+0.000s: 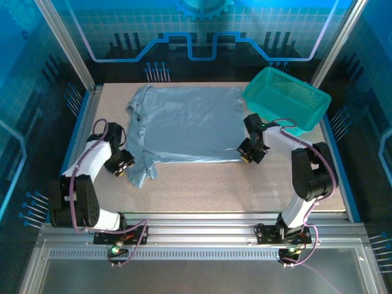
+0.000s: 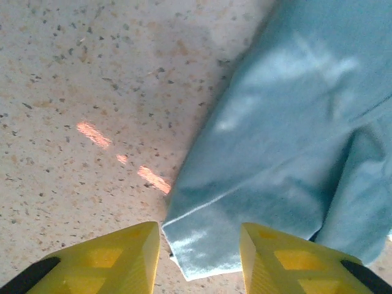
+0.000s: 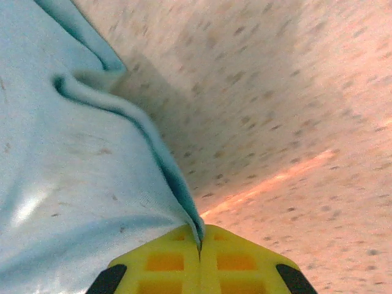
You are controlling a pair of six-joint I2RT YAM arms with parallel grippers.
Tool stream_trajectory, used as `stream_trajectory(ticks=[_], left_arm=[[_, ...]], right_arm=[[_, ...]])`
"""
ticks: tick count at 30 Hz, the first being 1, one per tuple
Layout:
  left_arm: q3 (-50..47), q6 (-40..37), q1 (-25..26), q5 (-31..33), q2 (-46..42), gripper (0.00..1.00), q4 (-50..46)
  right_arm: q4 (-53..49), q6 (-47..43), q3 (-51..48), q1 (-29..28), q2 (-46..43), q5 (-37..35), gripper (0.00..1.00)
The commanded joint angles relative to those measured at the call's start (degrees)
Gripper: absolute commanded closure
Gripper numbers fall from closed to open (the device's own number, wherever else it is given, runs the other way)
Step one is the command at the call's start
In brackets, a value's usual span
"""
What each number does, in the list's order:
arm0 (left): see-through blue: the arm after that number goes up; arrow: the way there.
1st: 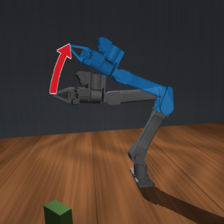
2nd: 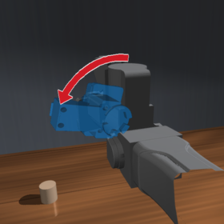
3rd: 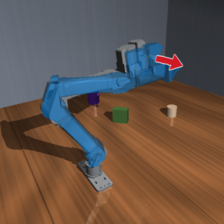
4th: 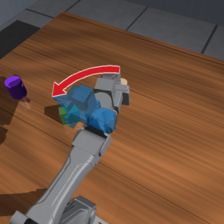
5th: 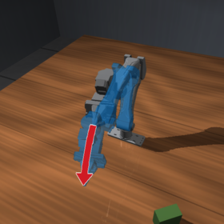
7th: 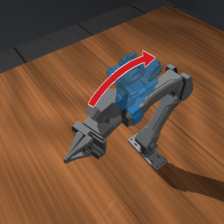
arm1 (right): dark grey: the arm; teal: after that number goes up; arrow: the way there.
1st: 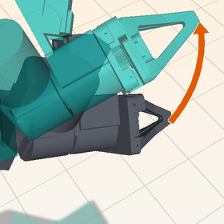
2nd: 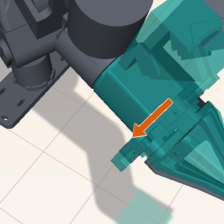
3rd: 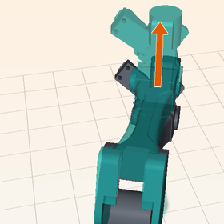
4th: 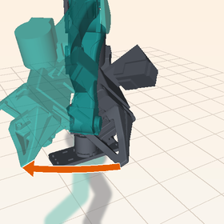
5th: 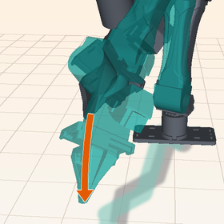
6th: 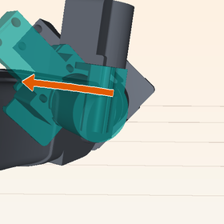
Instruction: Fold and stack the t-shirts
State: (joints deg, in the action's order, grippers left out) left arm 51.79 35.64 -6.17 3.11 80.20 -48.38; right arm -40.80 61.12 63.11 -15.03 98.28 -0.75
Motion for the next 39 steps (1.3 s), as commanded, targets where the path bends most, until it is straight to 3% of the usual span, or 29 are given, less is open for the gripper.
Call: stream_trajectory(ticks=[1, 4, 11, 15, 24, 31, 39], left_arm=[[-1.4, -2.4, -0.6, -8.7, -3.1, 0.47, 2.5], [-2.8, -3.0, 1.2, -12.7, -2.0, 0.38, 2.6], [-6.3, -1.3, 8.9, -10.6, 1.8, 0.33, 5.1], [-6.5, -1.5, 10.8, -8.9, 5.6, 0.48, 6.4], [-6.3, -1.7, 11.3, -2.0, 6.4, 1.0, 5.9], [-3.5, 0.7, 11.4, 1.5, -6.0, 1.0, 1.0], [-1.4, 6.9, 11.5, -1.5, -17.8, 1.0, -6.6]], right_arm=[[-4.5, -5.3, 0.4, 2.9, -1.8, -3.5, 1.0], [-4.5, -8.3, 0.7, 5.0, -1.4, -2.9, 1.0], [-4.6, -10.4, 2.9, 6.0, -0.1, -1.6, 1.0], [-4.7, -10.0, 3.2, 6.1, 0.2, -1.2, 1.0], [-4.6, -9.7, 3.6, 6.1, 0.0, -1.4, 1.0], [-4.7, -10.8, 4.1, 6.4, 0.0, -3.0, 1.0], [-5.9, -13.5, 6.3, 7.6, 0.1, -5.9, 1.0]])
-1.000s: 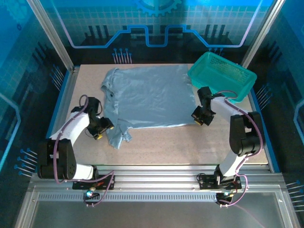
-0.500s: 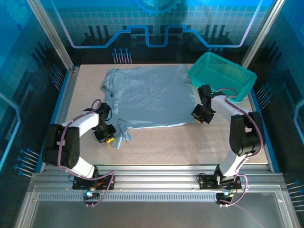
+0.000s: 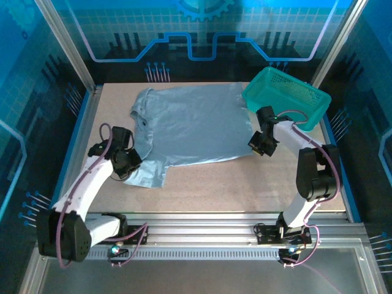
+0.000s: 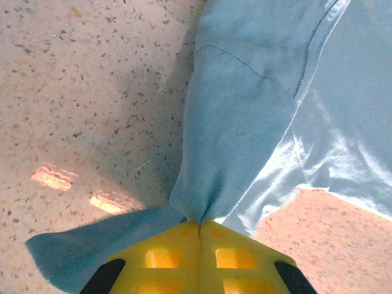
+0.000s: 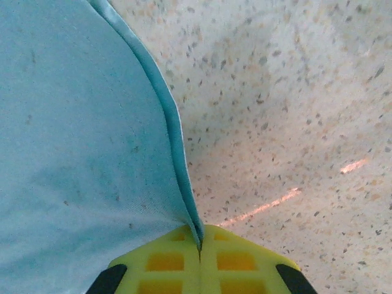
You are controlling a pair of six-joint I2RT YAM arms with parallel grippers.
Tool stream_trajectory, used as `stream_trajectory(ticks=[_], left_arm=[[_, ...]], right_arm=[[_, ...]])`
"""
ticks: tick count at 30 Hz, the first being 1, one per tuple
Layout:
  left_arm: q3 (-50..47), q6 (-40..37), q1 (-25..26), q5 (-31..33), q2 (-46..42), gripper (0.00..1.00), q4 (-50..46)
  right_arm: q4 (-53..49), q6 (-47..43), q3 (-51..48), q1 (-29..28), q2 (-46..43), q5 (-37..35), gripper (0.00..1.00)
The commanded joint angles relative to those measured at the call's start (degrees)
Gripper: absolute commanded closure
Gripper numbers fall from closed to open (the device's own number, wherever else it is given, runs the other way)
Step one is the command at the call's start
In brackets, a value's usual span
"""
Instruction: Fold and stack the t-shirts
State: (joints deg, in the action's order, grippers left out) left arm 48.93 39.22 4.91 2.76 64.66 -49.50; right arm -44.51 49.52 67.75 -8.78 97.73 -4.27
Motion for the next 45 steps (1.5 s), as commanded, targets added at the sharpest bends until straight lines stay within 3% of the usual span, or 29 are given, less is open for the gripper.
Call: stream_trajectory(ticks=[1, 5, 9, 14, 18, 19, 20, 21, 22, 24, 29, 35, 42, 45], left_arm=[[1.5, 3.8, 0.4, -2.3, -3.0, 1.0, -5.8], [1.0, 4.7, 0.3, -4.0, -4.7, 1.0, -6.5], [-0.2, 2.0, -2.4, -2.8, -0.4, 1.0, -4.4], [2.3, -3.8, -9.7, -2.9, 11.8, 1.0, 4.3], [6.0, -8.4, -11.1, -0.4, 22.8, 0.99, 7.4], [6.8, -9.2, -11.1, 0.7, 24.8, 0.85, 7.2], [7.7, -9.4, -11.1, 3.1, 25.9, 0.63, 5.8], [8.2, -8.8, -11.1, 5.5, 26.1, 0.5, 3.8], [8.1, -8.2, -11.1, 7.7, 25.2, 0.44, 2.1], [6.2, -7.1, -11.1, 9.0, 20.7, 0.43, 0.0], [-2.2, -3.1, -10.8, 4.8, 9.1, 0.32, -4.4], [-1.7, -2.3, -10.4, -1.6, 16.5, 0.33, 1.1], [-2.4, -1.7, -8.4, -1.4, 26.1, 0.36, 5.7], [-1.9, -1.7, -7.6, -2.0, 30.0, 0.52, 7.8]], right_arm=[[-2.2, -2.2, 1.9, 1.6, 0.7, -2.6, 1.0], [-1.8, -3.3, 2.2, 3.1, 1.1, -2.4, 1.0], [-1.7, -4.9, 3.5, 3.2, 2.5, -1.3, 1.0], [-1.5, -5.7, 4.0, 2.8, 3.7, -0.5, 1.0], [-1.0, -5.6, 4.2, 2.2, 4.6, 0.2, 1.0], [-1.2, -5.6, 4.4, 1.9, 4.8, 0.3, 1.0], [-1.2, -5.5, 4.7, 1.5, 4.8, 0.4, 1.0], [-1.3, -5.6, 4.8, 1.1, 4.8, 0.4, 1.0], [-1.3, -5.6, 5.0, 0.6, 4.6, 0.3, 1.0], [-1.6, -5.9, 5.5, -0.4, 4.3, -0.3, 1.0], [-1.7, -6.2, 5.5, -1.8, 3.6, -0.6, 1.0], [-1.7, -6.4, 4.1, -2.2, 2.9, -0.2, 1.0], [-1.7, -6.3, 3.4, -2.0, 2.1, -0.6, 1.0], [-1.5, -5.9, 2.8, -2.0, 1.6, -0.7, 1.0]])
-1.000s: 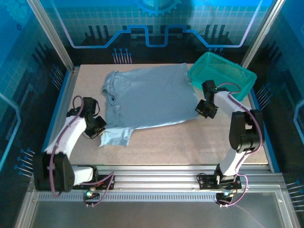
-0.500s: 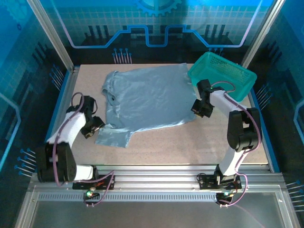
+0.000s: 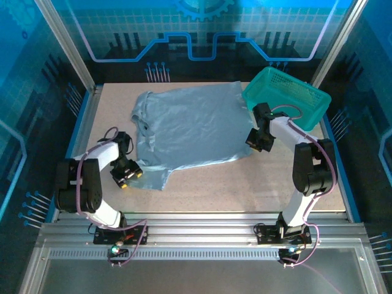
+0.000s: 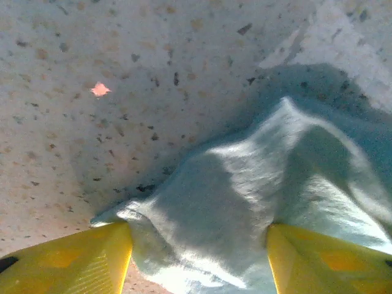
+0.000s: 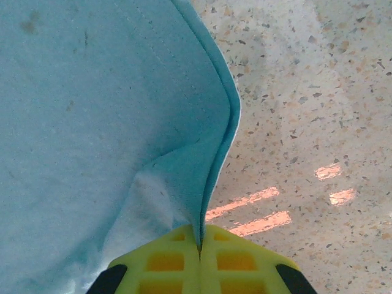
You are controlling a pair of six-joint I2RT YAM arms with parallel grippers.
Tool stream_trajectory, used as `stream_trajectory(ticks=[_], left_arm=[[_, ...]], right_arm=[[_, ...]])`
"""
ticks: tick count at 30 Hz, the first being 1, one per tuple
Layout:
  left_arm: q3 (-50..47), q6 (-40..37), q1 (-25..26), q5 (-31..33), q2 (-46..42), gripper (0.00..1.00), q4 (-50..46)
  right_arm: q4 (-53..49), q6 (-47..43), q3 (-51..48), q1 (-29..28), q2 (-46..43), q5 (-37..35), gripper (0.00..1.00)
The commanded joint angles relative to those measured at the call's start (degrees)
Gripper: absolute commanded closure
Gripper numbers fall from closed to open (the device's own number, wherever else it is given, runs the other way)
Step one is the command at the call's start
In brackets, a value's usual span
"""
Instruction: Fold and stack the t-shirts
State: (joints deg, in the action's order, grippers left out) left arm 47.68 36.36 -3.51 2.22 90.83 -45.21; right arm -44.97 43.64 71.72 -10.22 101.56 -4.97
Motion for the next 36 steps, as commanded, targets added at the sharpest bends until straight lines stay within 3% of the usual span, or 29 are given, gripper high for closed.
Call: stream_trajectory(ticks=[1, 5, 10, 17, 23, 28, 32, 36], left_arm=[[-0.1, 1.5, 1.0, -1.7, 4.4, 0.62, 4.0], [2.2, 3.3, 2.4, -1.0, 3.0, 1.0, 4.8], [7.3, 7.1, 2.8, 1.4, -7.6, 1.0, 1.9], [23.0, 13.6, 2.8, 8.4, -21.7, 1.0, 5.2], [30.4, 13.8, 2.8, 12.8, -32.1, 1.0, 12.8], [35.7, 10.3, 2.8, 12.6, -40.5, 1.0, 15.1], [42.7, 8.4, 2.8, 12.4, -43.6, 1.0, 14.9], [52.3, 7.3, 2.8, 11.8, -40.9, 1.0, 13.2]], right_arm=[[-0.9, -0.1, -1.4, -0.5, -2.4, 0.1, 1.0], [-0.4, -0.2, -2.2, -0.7, -3.1, 0.6, 1.0], [3.3, -2.6, -1.8, -2.0, -8.3, 2.2, 1.0], [7.6, -6.0, 8.2, -3.8, -15.6, 4.6, 1.0], [13.0, -7.9, 14.1, -4.7, -23.9, 5.6, 1.0], [14.5, -9.0, 14.6, -5.4, -33.8, 6.3, 1.0], [13.5, -9.7, 15.3, -5.5, -42.3, 7.3, 1.0], [10.9, -9.6, 19.0, -5.4, -45.3, 7.9, 1.0]])
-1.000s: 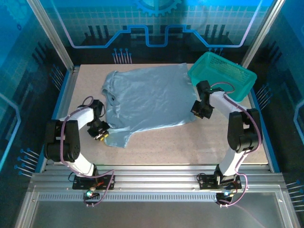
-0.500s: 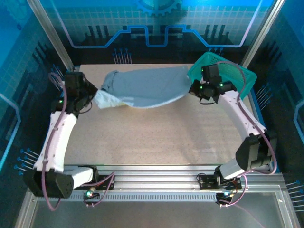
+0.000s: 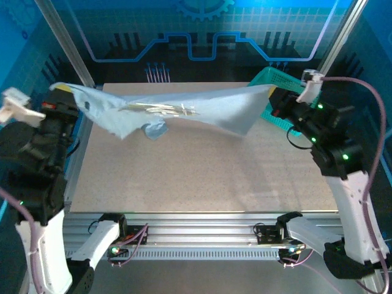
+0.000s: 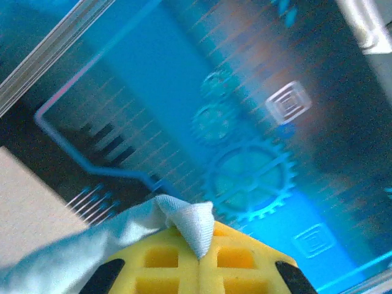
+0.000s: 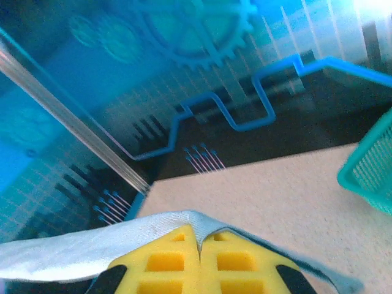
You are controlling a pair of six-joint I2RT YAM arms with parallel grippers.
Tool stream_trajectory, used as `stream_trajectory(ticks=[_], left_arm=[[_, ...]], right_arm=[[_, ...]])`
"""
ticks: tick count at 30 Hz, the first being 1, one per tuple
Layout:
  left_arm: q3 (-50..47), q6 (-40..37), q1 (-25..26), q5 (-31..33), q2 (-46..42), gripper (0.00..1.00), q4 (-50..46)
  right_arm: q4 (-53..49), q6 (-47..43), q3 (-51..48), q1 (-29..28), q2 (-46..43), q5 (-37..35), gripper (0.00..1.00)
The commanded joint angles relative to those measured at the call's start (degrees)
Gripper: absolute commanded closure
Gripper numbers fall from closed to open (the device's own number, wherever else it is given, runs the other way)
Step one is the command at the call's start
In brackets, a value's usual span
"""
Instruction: Fold and stack the t-shirts
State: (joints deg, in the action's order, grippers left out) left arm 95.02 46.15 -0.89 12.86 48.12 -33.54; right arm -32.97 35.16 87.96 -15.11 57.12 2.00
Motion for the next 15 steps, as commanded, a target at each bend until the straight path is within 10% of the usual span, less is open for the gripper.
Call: stream_trajectory(ticks=[1, 15], left_arm=[[7.6, -2.6, 0.2, 0.7, 3.4, 1.0, 1.1], [21.9, 1.8, -7.4, -19.2, 34.5, 1.0, 1.9]], right_arm=[[-1.2, -0.9, 3.8, -0.5, -0.9, 1.1, 1.0], [9.7, 4.8, 14.4, 1.0, 20.2, 8.0, 1.0]])
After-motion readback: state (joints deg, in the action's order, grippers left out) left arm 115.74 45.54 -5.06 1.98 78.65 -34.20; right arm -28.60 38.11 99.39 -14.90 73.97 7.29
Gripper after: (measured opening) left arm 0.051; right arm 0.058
